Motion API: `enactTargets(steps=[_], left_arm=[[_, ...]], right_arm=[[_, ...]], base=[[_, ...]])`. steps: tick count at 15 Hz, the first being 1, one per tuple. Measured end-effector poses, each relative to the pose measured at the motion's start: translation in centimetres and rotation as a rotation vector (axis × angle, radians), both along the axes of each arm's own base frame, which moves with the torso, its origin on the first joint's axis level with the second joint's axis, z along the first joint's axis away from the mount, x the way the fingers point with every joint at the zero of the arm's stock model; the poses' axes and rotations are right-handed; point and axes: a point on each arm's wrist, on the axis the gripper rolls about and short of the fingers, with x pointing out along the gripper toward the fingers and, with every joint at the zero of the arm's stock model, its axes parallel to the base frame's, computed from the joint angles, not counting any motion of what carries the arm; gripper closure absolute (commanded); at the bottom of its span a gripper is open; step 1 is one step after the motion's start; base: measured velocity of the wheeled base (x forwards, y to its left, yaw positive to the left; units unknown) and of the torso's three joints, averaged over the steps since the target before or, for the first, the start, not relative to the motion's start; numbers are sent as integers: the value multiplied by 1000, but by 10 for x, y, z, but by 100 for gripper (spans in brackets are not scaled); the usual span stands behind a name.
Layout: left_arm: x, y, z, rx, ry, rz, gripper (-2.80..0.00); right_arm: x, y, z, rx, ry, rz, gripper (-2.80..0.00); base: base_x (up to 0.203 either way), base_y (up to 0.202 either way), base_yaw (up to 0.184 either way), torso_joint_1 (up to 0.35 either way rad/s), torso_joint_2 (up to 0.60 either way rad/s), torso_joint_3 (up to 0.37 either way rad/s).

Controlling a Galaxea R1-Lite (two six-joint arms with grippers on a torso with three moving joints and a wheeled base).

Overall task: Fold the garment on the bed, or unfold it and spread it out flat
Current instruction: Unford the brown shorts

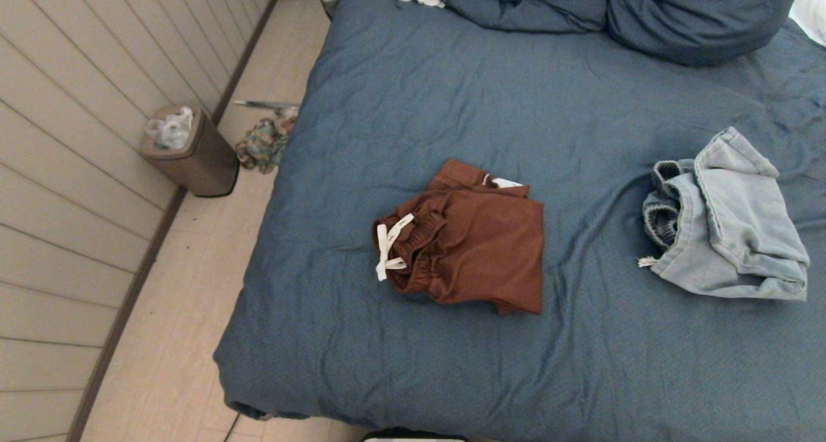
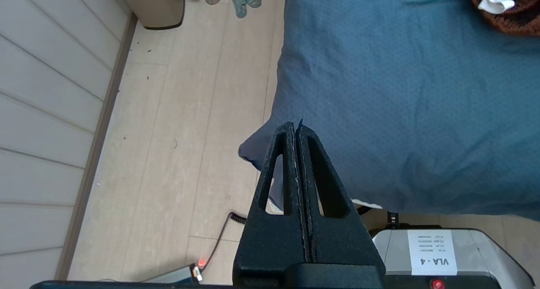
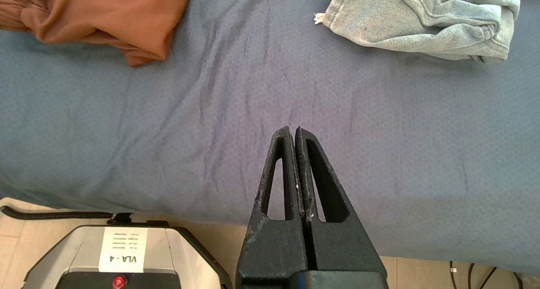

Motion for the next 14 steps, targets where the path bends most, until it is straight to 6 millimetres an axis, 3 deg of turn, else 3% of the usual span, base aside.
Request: enactTargets(steps=[6,8,11,14], left_arm=[[-1,0,3,12,-1,-4,0],[-6,0,24,9,-31,-9,0],[0,-1,58,-4,32,-21,0],[31,-2,108,-89,99,-77,0]], right_arm=[[0,0,0,1,8,-2,0],[-5,0,9,-1,36,3,0],[-7,0,51,9,105,19,0],[18,1,114,56,190,31,0]], base=[[0,0,0,0,0,0],[0,0,0,0,0,0],[0,0,0,0,0,0],[0,0,0,0,0,0]])
